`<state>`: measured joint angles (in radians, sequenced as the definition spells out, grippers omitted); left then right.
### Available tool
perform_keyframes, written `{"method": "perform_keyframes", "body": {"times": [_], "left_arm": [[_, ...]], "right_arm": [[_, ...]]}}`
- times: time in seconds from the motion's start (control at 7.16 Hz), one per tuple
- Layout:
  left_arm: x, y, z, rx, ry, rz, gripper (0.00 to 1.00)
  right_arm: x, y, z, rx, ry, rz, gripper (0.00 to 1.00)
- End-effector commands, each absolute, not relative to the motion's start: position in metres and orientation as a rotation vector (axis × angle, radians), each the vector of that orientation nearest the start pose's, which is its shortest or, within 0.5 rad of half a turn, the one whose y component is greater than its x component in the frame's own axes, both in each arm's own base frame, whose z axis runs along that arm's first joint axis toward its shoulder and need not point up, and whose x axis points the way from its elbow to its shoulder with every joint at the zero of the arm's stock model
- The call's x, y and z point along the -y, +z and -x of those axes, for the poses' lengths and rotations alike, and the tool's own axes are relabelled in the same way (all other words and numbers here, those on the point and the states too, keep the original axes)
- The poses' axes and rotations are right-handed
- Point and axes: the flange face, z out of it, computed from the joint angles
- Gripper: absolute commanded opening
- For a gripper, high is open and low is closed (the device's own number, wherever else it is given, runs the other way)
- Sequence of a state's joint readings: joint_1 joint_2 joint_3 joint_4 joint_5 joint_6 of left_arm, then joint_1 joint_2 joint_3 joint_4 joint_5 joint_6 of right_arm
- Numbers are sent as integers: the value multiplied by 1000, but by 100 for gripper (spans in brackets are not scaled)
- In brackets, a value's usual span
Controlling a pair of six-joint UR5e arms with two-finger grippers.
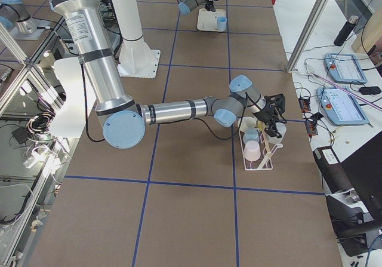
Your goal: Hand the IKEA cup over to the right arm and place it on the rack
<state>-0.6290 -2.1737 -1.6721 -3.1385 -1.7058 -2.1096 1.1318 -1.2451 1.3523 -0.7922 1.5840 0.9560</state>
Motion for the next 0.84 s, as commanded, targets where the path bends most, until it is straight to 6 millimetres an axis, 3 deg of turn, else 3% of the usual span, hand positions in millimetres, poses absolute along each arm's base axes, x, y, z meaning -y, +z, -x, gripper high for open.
{"method": "perform_keyframes", "body": {"times": [0.0,0.14,0.28,0.42,0.7], "left_arm": [[421,119,-375,-2307,-460,-32,62],[421,119,-376,-2307,-459,-30,62],[421,119,-375,-2307,-460,-32,62],[421,119,-375,-2305,-461,-32,68],[430,132,-369,-2263,-444,-139,69]], "right_arm": [[662,501,167,598,473,-679,0],[662,501,167,598,476,-680,0],[662,502,166,600,485,-681,99],[661,500,167,604,477,-683,100],[659,487,167,623,470,-694,100]]}}
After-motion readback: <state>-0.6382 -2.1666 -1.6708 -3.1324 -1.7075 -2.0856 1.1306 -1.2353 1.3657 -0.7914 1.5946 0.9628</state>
